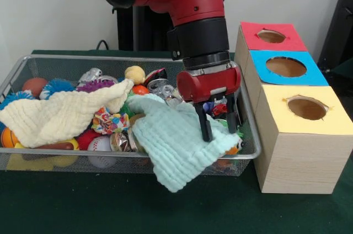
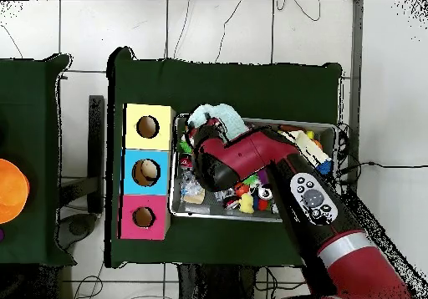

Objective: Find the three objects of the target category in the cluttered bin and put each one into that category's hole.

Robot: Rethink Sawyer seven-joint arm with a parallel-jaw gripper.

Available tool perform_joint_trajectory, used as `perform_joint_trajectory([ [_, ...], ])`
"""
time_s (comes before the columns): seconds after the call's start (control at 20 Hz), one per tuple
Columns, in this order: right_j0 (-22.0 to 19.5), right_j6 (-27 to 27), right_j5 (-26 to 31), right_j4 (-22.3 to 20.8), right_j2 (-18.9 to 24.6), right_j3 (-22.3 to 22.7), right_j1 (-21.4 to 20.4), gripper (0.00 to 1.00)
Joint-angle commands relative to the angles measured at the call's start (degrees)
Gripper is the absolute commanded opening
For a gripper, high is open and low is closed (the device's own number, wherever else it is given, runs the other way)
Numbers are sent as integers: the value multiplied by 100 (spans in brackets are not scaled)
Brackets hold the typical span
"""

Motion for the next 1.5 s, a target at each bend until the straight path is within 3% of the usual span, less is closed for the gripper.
perform_joint_trajectory([
  [0.05, 307, 928, 453, 290, -907, 150, 39, 100],
  [0.65, 150, 160, 918, 631, -1160, 415, -146, 100],
  [0.9, -136, -232, 1350, 874, -1161, 876, -626, 100],
  [1.5, 132, -102, 2316, 1433, -1253, 1488, -1574, 100],
])
